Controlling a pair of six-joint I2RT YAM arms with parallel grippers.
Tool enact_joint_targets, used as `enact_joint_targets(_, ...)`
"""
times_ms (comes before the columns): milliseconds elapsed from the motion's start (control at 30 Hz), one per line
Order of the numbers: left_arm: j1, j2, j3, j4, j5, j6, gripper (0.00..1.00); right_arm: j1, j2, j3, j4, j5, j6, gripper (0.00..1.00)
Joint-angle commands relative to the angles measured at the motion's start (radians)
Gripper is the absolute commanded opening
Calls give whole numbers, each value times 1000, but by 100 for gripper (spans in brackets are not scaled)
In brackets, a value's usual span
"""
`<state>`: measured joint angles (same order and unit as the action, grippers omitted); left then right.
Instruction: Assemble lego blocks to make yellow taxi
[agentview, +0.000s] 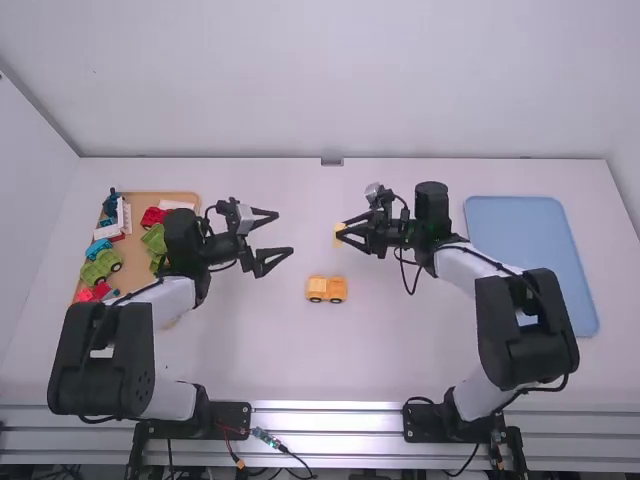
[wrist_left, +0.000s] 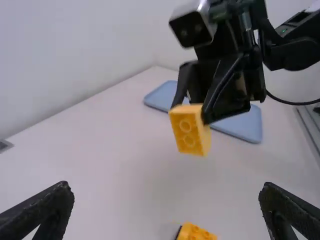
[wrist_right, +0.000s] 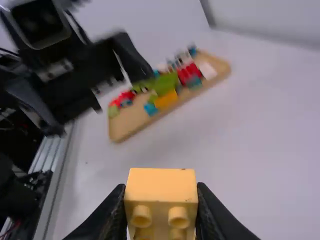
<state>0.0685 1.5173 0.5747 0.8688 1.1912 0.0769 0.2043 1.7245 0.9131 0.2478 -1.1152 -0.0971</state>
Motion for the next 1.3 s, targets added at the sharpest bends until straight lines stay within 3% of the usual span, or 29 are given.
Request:
enact_joint_targets(0, 30, -11, -5, 34, 0, 0, 99, 20, 5, 129, -230, 208, -304, 19)
enact_joint_targets(33, 33, -11, -5, 40, 0, -3, 99, 24, 5, 145, -276, 233, -332, 20)
enact_joint_targets(100, 61, -11, -5, 94, 0, -28, 99, 51, 5, 267, -619, 449, -510, 19)
enact_joint_targets(167, 80, -11, -4, 124, 0, -52, 99, 72, 6, 341, -826, 615, -586, 18)
enact_joint_targets(267, 104, -11, 17, 100, 1, -67, 99, 119, 8, 391, -980, 827, -617, 12)
enact_joint_targets(300, 111, -11, 37, 52, 0, -59, 99, 148, 12, 387, -1004, 928, -618, 8)
enact_joint_targets(467, 113, -11, 113, -150, -6, 23, 99, 205, 59, 349, -1027, 1086, -621, 3)
enact_joint_targets(533, 104, -11, 162, -288, -5, 109, 99, 231, 104, 331, -1066, 1115, -670, 10)
enact_joint_targets(600, 101, -11, 187, -357, -3, 159, 99, 242, 153, 329, -1071, 1144, -669, 10)
enact_joint_targets(767, 101, -11, 208, -427, -3, 207, 99, 264, 252, 329, -1072, 1178, -671, 4)
enact_joint_targets(1000, 109, -11, 207, -435, -7, 203, 99, 267, 309, 329, -1067, 1135, -745, 6)
enact_joint_targets(1033, 105, -11, 207, -436, -6, 203, 99, 267, 312, 329, -1067, 1136, -746, 10)
enact_joint_targets(1067, 102, -11, 207, -440, -7, 204, 99, 266, 313, 329, -1068, 1139, -744, 20)
enact_joint_targets(1100, 101, -11, 207, -443, -6, 207, 99, 266, 314, 329, -1067, 1141, -738, 54)
enact_joint_targets(1133, 102, -11, 207, -443, -6, 207, 99, 267, 314, 329, -1067, 1143, -739, 100)
enact_joint_targets(1267, 101, -11, 207, -446, -7, 207, 99, 267, 308, 333, -1056, 1145, -746, 99)
